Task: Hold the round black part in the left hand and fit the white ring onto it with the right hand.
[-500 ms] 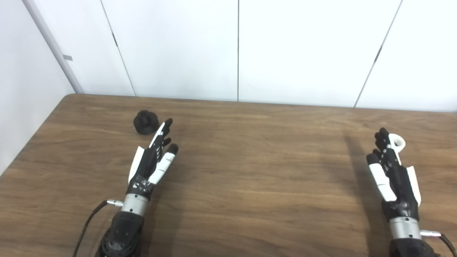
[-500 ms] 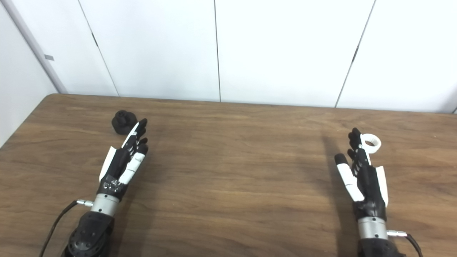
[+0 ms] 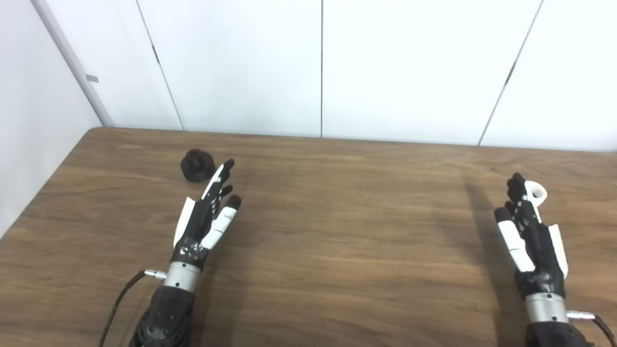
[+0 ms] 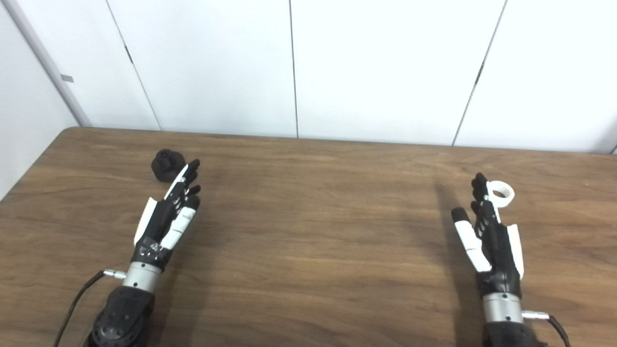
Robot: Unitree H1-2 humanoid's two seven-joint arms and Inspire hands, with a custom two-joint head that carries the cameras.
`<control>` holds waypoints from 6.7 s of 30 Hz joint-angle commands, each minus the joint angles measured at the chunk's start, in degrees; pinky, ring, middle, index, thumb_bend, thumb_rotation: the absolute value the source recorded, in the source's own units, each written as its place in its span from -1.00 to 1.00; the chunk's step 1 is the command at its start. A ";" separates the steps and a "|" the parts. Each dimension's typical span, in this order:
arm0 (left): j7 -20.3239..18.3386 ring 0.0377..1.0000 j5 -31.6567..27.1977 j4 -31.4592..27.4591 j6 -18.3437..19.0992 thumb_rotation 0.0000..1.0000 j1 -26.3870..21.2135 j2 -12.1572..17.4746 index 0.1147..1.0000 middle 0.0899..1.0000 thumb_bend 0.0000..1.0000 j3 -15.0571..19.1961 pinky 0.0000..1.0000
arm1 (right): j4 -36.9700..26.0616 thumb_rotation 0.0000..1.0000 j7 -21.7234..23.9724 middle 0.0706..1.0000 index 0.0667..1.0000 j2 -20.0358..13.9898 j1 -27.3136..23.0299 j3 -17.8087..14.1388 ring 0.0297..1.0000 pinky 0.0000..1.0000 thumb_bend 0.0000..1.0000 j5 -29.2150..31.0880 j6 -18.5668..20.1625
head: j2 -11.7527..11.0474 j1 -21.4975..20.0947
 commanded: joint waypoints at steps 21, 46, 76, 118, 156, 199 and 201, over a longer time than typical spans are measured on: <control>33.19 0.81 29.11 13.19 -10.49 -0.54 -5.52 11.46 0.65 0.77 0.60 -9.36 0.71 | 4.60 0.49 0.60 0.92 0.93 0.41 2.44 0.76 0.97 0.94 -0.08 0.84 -3.08 | -4.10 3.26; 37.57 1.00 33.31 31.65 -2.10 -0.26 -18.76 20.21 0.99 1.00 0.88 -7.20 1.00 | 7.41 0.51 -0.14 0.92 0.92 0.11 2.42 0.85 0.95 0.91 -0.04 -0.69 -5.38 | -7.12 8.60; 0.85 1.00 16.67 31.99 10.93 -0.25 -24.71 28.05 0.65 0.96 1.00 -7.96 1.00 | 8.74 0.52 1.07 0.93 0.93 -1.81 2.12 0.32 0.98 0.99 -0.11 1.12 -7.95 | -6.38 12.36; 4.64 0.94 18.15 48.70 4.16 -0.40 -35.42 23.19 0.41 0.81 1.00 -17.20 1.00 | 0.66 0.53 1.10 0.92 0.92 0.18 5.72 1.07 0.95 0.93 -0.06 0.29 -3.60 | -4.01 8.98; 7.00 0.79 18.68 49.46 -0.93 -0.90 -36.81 22.89 -0.17 0.41 0.05 -18.78 1.00 | 0.72 0.52 0.72 0.90 0.90 0.85 4.96 0.57 0.93 0.81 -0.09 0.31 -3.82 | -3.38 9.48; -1.04 0.79 20.05 14.49 -10.48 -0.88 -21.99 11.04 -0.18 0.36 0.05 -28.90 0.97 | -16.28 0.63 -0.21 0.93 0.91 4.04 4.48 2.91 0.97 0.87 0.02 -3.97 1.45 | -2.31 -2.72; -0.47 0.78 20.66 13.94 -10.49 -0.88 -21.89 10.72 -0.18 0.36 0.05 -30.17 0.95 | -17.40 0.60 -0.04 0.95 0.92 4.23 4.50 3.19 0.98 0.84 -0.02 -3.79 1.86 | -2.30 -3.09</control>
